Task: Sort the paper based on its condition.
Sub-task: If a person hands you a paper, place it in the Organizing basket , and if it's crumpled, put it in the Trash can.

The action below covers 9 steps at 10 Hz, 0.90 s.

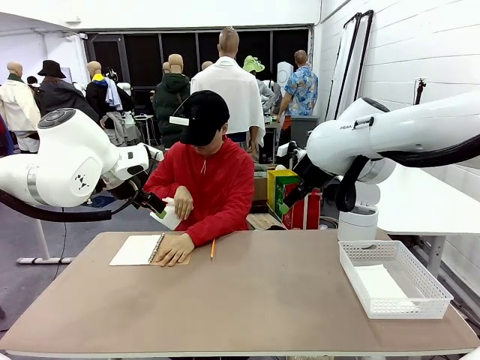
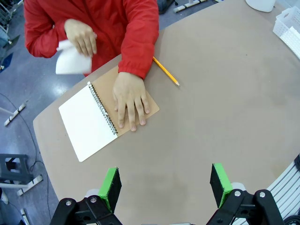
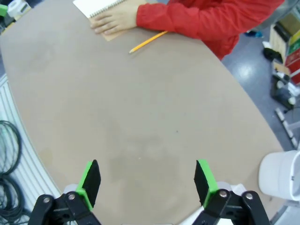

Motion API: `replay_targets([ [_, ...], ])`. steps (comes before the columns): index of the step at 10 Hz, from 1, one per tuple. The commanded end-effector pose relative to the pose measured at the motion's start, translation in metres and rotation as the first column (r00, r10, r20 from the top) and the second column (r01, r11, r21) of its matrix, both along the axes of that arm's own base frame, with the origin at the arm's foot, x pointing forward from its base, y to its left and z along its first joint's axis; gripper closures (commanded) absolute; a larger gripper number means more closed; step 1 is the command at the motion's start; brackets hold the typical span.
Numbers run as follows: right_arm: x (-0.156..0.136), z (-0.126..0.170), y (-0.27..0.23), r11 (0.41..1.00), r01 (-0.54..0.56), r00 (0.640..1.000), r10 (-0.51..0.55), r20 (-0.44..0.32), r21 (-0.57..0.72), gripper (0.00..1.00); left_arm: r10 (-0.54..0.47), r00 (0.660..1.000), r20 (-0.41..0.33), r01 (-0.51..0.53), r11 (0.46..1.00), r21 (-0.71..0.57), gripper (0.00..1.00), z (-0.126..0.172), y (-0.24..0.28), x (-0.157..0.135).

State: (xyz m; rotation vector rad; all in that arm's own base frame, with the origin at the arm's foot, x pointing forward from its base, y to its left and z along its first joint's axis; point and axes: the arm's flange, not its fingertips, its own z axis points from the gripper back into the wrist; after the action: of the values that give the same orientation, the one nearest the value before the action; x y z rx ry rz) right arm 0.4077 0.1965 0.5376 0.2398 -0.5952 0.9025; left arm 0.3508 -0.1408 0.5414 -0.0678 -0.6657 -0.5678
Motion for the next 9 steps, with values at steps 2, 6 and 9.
replay_targets([
  [2, 0.0030, 0.0009, -0.0013, 1.000, 0.007, 1.000, -0.007, 0.003, -0.003, 0.00, 0.001, 1.000, 0.003, -0.001, 1.000, -0.003, 0.00, 0.0000, 0.0006, 0.0001],
  [6, 0.0030, 0.0009, -0.0013, 1.000, 0.007, 1.000, -0.007, 0.003, -0.003, 0.00, 0.001, 1.000, 0.003, -0.001, 1.000, -0.003, 0.00, 0.0000, 0.0006, 0.0001],
  [9, 0.0030, 0.0009, -0.0013, 1.000, 0.007, 1.000, -0.007, 0.003, -0.003, 0.00, 0.001, 1.000, 0.003, -0.001, 1.000, -0.003, 0.00, 0.0000, 0.0006, 0.0001],
])
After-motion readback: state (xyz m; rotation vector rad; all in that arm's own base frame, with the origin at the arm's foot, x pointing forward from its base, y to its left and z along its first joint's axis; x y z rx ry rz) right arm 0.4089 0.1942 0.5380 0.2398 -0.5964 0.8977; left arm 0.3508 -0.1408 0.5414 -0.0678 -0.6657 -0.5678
